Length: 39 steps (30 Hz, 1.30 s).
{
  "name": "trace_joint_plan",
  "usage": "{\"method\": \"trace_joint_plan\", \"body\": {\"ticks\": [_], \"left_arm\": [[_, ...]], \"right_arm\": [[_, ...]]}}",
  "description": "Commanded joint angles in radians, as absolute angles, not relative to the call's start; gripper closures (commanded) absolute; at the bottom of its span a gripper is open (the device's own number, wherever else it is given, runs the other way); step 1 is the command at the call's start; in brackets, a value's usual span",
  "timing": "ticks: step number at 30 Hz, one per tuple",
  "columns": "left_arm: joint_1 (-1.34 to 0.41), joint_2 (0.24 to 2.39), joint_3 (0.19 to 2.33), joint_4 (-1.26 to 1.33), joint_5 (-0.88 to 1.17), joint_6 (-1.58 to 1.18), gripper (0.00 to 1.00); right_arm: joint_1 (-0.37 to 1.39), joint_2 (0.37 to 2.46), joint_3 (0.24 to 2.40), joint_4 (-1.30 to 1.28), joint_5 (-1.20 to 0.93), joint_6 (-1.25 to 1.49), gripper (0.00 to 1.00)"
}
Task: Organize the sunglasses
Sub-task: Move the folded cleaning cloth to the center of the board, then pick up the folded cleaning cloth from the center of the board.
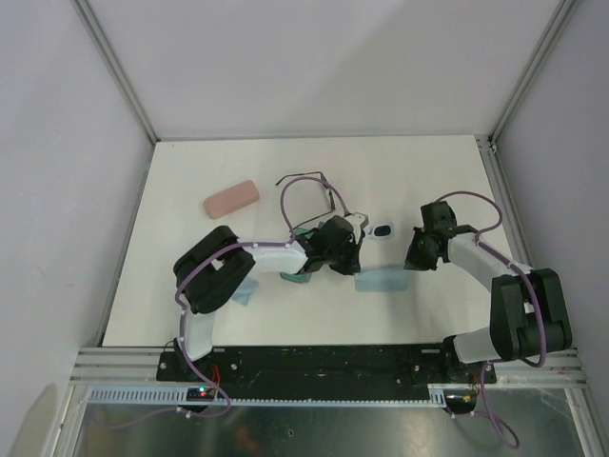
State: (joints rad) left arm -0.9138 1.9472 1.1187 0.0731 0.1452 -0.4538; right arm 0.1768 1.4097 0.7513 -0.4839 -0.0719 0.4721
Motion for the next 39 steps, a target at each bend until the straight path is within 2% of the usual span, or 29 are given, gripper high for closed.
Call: {"method": "trace_joint_plan", "body": {"ticks": [1,11,13,15,17,20,22,29,39], "left_arm": [[-0.898,1.921,1.154,0.087,0.146,-0.449,1.0],[-0.876,1.938,1.175,0.087,0.15,-0.466,1.0],[-0.873,1.943,1.182,0.087,0.152,-0.465,1.0],[-0.87,1.946,1.188,0.087,0.15,-0.459,0.91],[-0.869,1.943,1.187,0.087,0.142,-0.452,0.77],[-0.869,1.929,1.177,0.087,0.122,-0.432,0.64],[-0.868,1.92,1.169,0.087,0.114,-0.419,0.61],[-0.866,1.912,1.145,0.087,0.143,-0.384,0.56],[-0.867,1.95,1.154,0.087,0.186,-0.372,0.57]], "right_arm": [[0.164,1.382,0.812,-0.484,-0.087,0.46,1.0],[0.145,1.47,0.854,-0.446,-0.106,0.46,1.0],[0.14,1.494,0.865,-0.44,-0.109,0.458,0.94],[0.138,1.51,0.876,-0.436,-0.109,0.455,0.82],[0.137,1.513,0.879,-0.434,-0.105,0.448,0.74],[0.138,1.501,0.88,-0.441,-0.092,0.428,0.71],[0.139,1.491,0.88,-0.451,-0.086,0.408,0.71],[0.178,1.481,0.874,-0.458,-0.055,0.36,0.69],[0.212,1.591,0.868,-0.416,-0.049,0.368,0.71]]}}
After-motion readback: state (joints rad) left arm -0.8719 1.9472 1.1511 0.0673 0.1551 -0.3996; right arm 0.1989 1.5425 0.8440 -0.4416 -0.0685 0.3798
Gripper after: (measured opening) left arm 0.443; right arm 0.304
